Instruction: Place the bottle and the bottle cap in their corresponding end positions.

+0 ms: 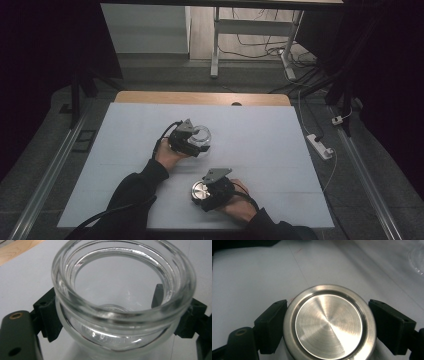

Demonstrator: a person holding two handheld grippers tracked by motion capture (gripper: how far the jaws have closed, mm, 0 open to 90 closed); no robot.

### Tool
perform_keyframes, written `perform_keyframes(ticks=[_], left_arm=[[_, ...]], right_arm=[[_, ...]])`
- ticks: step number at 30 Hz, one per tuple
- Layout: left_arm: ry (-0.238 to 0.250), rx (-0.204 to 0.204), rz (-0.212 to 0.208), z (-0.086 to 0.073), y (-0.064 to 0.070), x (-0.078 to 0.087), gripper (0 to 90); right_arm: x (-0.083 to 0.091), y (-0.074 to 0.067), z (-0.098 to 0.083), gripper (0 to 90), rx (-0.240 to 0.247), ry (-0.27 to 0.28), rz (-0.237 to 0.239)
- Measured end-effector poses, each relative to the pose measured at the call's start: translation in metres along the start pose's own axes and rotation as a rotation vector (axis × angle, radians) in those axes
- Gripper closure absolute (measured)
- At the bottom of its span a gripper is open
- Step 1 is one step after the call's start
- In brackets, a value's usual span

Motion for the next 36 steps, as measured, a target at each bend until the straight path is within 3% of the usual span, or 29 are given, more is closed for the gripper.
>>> perform_keyframes(ticks=[7, 20, 28, 36], left_arm=[[-0.012, 0.038, -0.022, 0.0, 0.002, 0.002, 10.6], [-0.056, 0.033, 0.005, -0.003, 0.005, 0.019, 3.8], [-0.033, 0.083, -0.009, -0.002, 0.008, 0.033, 2.3], [-0.027, 0.099, -0.019, -0.007, 0.015, 0.048, 1.5]], right_arm=[[0.006, 0.001, 0.004, 12.7, -0.015, 0.02, -0.002], [0.021, 0.003, 0.012, 10.0, -0.053, 0.077, 0.008], [0.029, 0.003, 0.015, 8.9, -0.065, 0.094, 0.01], [0.038, 0.007, 0.017, 7.8, -0.092, 0.116, 0.007]])
Point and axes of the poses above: each handheld gripper's, and its own axes: x roughly backward along the jaws, z roughly out of its top, y roughly to its right, the point moved 9 cm from there along -x, roughly forward along the jaws, and after that the axes turned 1 degree about y, right-handed, at the moved point
